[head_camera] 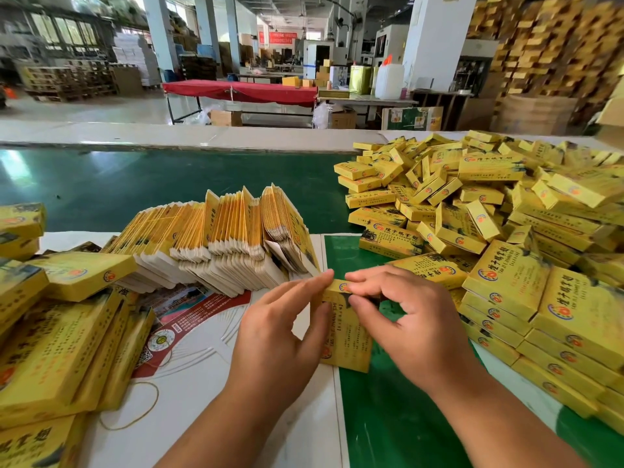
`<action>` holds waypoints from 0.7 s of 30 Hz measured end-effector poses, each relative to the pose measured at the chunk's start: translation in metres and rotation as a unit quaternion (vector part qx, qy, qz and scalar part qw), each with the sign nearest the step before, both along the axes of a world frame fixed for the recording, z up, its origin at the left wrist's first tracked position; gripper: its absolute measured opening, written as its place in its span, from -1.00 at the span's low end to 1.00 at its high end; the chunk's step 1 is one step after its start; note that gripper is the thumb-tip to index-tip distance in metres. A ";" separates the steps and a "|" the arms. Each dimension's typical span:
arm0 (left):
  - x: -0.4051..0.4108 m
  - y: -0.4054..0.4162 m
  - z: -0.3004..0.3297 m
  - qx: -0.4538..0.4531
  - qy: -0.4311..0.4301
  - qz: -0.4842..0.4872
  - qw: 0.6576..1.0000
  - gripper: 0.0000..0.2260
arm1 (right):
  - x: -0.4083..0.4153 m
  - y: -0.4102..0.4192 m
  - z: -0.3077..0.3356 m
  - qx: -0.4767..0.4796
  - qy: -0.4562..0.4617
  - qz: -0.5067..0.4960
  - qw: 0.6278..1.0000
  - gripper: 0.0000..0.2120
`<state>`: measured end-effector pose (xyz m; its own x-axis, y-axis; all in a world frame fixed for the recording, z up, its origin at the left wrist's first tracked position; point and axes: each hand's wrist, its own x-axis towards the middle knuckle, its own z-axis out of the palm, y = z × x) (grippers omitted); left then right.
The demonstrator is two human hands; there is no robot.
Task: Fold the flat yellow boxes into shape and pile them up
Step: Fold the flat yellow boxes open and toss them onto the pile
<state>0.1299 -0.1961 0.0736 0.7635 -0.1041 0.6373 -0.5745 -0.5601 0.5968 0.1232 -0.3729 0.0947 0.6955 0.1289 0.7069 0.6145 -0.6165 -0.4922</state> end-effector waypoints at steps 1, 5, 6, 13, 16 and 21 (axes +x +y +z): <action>0.000 0.000 -0.001 -0.005 -0.005 -0.004 1.000 -0.69 | -0.001 -0.001 0.001 0.002 0.008 0.002 1.000 -0.88; 0.002 0.001 -0.005 -0.010 -0.015 -0.032 0.999 -0.70 | -0.007 -0.001 0.008 -0.028 0.055 -0.012 0.998 -0.94; 0.002 0.001 -0.005 -0.008 -0.012 -0.041 0.999 -0.70 | -0.010 0.000 0.011 -0.049 0.070 -0.022 0.996 -0.93; 0.000 0.004 -0.008 -0.043 0.018 -0.063 0.997 -0.55 | -0.036 -0.005 0.044 -0.148 0.095 -0.097 0.980 -0.69; 0.001 0.003 -0.007 -0.036 0.000 -0.075 0.997 -0.65 | -0.057 -0.023 0.064 -0.109 0.062 -0.115 0.985 -0.81; 0.010 0.004 -0.014 -0.019 -0.009 -0.093 0.995 -0.77 | -0.091 -0.081 0.093 -0.041 0.035 -0.174 0.983 -0.84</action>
<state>0.1401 -0.1925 0.0593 0.7211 -0.2175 0.6578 -0.6775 -0.4198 0.6040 0.0326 -0.4535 0.1879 0.7544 -0.0710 0.6525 0.3261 -0.8222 -0.4665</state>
